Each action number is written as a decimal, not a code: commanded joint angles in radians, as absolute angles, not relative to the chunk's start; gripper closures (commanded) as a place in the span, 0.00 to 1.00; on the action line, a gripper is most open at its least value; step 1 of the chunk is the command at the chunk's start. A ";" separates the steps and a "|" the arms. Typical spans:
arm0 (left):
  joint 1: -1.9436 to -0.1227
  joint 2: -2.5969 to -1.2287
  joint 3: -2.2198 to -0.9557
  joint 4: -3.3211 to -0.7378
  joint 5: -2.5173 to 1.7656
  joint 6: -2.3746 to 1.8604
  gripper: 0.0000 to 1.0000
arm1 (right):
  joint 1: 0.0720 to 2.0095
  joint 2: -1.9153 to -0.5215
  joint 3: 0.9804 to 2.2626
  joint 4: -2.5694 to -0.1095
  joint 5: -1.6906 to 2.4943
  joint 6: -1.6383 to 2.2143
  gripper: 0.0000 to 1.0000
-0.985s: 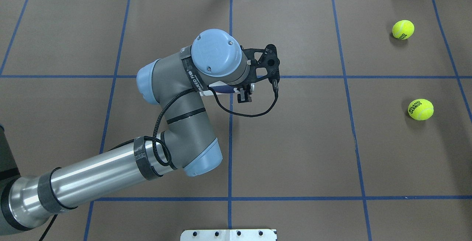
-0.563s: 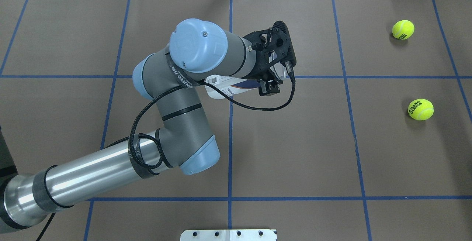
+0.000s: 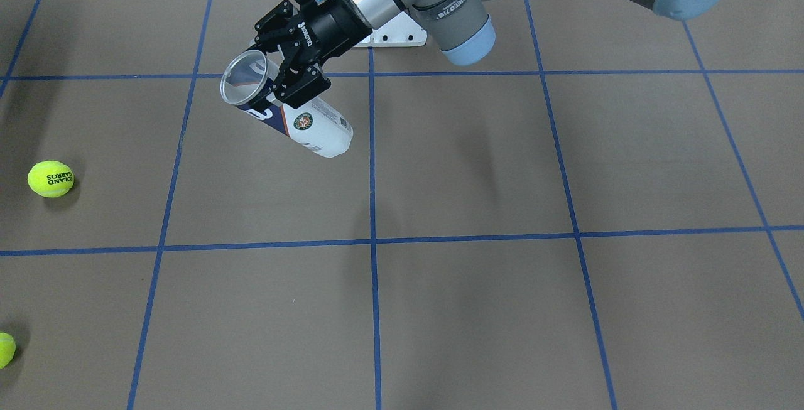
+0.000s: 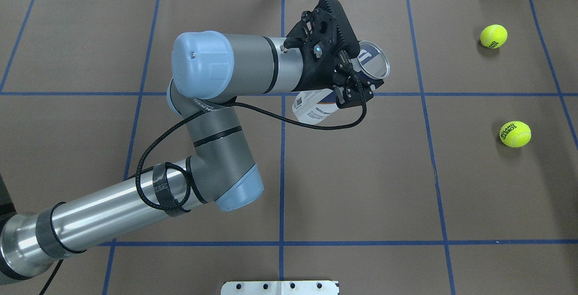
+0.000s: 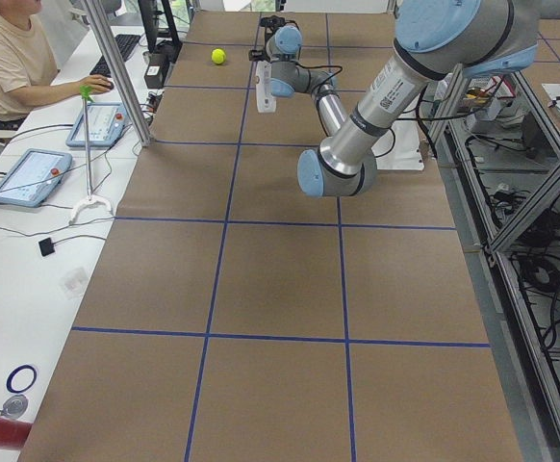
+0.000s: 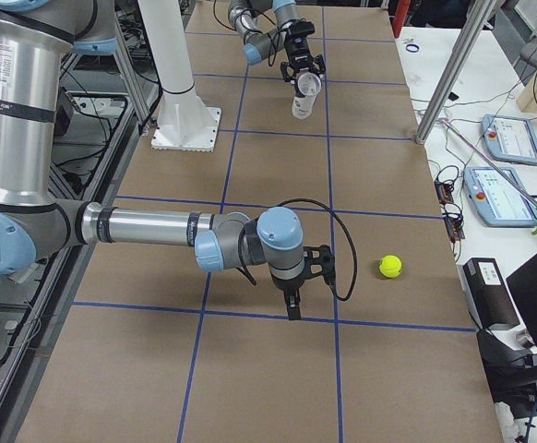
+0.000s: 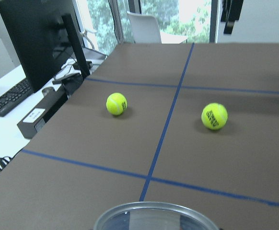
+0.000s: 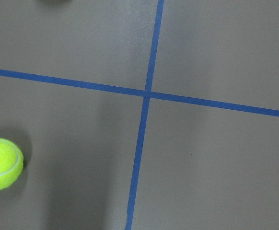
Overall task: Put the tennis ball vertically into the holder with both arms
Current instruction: 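Lift and rotate the tube upright with the left gripper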
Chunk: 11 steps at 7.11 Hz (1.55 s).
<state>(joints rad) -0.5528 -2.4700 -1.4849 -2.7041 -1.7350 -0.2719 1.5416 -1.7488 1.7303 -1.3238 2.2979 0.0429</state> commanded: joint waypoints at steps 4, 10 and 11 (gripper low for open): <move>-0.548 -2.438 -1.191 -3.391 -1.410 -0.327 0.16 | 1.542 -1.749 1.735 -1.324 2.298 0.043 0.01; -0.529 -2.402 -0.954 -3.493 -1.177 -0.523 0.16 | 1.543 -1.740 1.736 -1.321 2.355 0.034 0.01; -0.519 -2.389 -0.956 -3.494 -1.177 -0.522 0.16 | 1.543 -1.741 1.743 -1.321 2.355 0.031 0.01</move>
<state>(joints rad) -0.5305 -2.4039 -0.9668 -3.4889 -1.1801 -0.5210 1.5429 -1.7409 1.7363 -1.3218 2.3521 0.0360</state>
